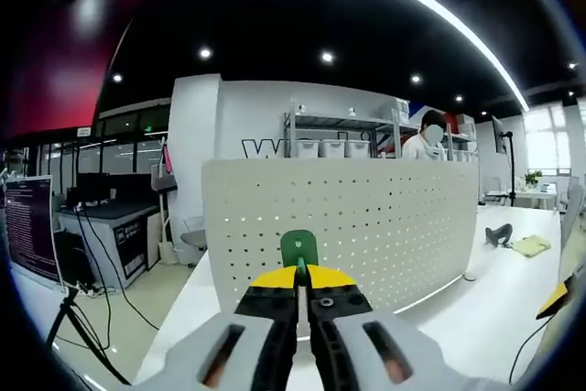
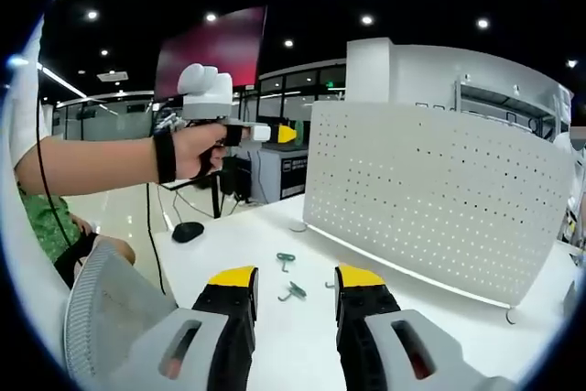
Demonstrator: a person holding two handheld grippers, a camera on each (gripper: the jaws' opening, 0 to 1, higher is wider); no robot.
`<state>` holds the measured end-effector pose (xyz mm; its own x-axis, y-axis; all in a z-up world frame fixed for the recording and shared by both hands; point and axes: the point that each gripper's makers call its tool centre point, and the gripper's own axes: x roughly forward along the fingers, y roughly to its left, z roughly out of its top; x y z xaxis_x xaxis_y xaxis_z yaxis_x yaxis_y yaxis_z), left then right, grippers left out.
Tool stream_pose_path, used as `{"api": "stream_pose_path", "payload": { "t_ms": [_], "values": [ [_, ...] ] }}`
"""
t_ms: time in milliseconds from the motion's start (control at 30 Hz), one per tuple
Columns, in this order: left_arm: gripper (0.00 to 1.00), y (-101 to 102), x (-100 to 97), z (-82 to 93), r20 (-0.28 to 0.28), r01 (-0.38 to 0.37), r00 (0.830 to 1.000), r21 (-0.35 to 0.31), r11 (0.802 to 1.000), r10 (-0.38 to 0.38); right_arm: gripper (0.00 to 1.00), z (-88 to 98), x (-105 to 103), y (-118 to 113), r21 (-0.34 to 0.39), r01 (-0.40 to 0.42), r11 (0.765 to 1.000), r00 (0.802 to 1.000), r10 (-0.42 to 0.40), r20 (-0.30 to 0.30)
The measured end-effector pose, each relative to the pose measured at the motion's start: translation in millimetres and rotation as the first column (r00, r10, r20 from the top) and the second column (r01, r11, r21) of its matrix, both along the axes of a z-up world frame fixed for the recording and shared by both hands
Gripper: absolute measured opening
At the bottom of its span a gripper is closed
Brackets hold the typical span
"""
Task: Insert the hook assembly into the mounting plate slot until the hook locks in place.
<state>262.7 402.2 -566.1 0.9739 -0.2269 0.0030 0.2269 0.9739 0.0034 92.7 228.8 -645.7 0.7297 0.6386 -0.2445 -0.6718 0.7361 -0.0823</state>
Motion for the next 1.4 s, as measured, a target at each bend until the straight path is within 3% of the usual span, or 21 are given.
{"api": "stream_pose_path", "payload": {
  "t_ms": [300,933,1400],
  "values": [
    [0.02,2.9,17.6,6.1,0.022,-0.009,1.0,0.048,0.999,0.008,0.42,0.4,7.7,-1.5,-0.003,0.012,1.0,1.0,-0.011,0.006],
    [0.02,3.9,51.6,15.3,0.042,-0.014,0.999,0.104,0.994,0.01,0.41,0.4,14.8,-14.6,-0.012,0.064,0.998,0.998,-0.064,-0.001],
    [0.02,8.3,71.5,20.6,0.044,-0.03,0.999,0.11,0.993,0.025,0.41,-0.7,16.5,-18.8,-0.015,0.091,0.996,0.996,-0.091,-0.003]
  ]
}}
